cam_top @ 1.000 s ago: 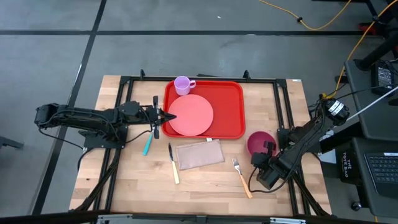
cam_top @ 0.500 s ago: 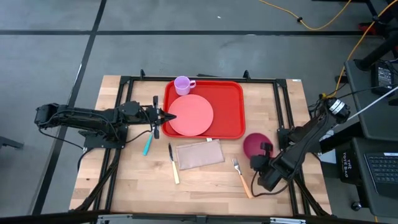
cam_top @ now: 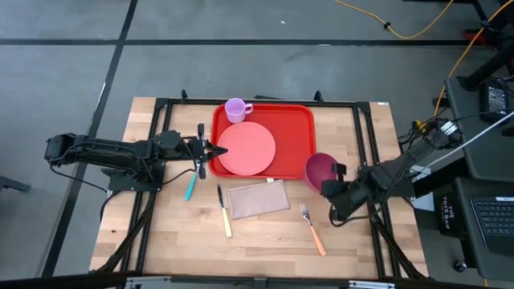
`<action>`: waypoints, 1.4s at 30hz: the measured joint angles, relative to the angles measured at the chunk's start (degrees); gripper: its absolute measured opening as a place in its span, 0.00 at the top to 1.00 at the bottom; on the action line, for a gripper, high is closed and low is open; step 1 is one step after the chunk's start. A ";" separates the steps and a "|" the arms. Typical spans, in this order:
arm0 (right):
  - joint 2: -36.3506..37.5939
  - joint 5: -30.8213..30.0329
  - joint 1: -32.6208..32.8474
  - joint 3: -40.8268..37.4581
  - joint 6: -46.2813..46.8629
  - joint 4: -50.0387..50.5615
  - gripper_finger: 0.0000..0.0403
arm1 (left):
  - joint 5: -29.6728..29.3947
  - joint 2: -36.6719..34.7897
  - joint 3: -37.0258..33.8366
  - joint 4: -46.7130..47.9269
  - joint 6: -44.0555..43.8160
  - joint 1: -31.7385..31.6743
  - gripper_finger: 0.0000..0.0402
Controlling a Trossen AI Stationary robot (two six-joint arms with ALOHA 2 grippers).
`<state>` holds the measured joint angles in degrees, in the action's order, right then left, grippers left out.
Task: Set up tray
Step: Put the dark pink bowl on top of the pink plate
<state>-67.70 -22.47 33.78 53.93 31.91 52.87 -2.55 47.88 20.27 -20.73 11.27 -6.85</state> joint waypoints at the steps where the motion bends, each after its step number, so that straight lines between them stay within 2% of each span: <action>1: 0.00 0.19 -1.05 0.00 -2.42 -0.90 0.97 | 0.00 0.02 0.00 0.00 0.00 0.00 0.98; 8: 0.00 1.85 -8.16 0.00 -16.01 -5.57 0.97 | 0.00 0.02 0.00 0.00 0.00 0.02 0.99; 18: -0.02 9.93 -17.11 0.00 -34.80 -16.36 0.97 | 0.00 0.01 0.00 0.00 0.00 0.01 0.99; 25: -1.35 11.08 -22.54 0.00 -41.54 -18.92 0.97 | 0.02 0.02 0.00 0.00 0.00 0.00 0.99; 30: -4.71 16.66 -25.90 0.00 -46.16 -20.71 0.97 | 0.00 0.02 0.00 -0.04 0.01 0.00 0.98; 42: -9.65 16.60 -29.92 2.64 -54.65 -21.69 0.97 | 0.02 0.02 0.00 -0.07 0.00 0.00 0.99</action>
<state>-77.35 -5.87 3.86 56.57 -22.74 31.17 -2.52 47.90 20.27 -20.80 11.27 -6.85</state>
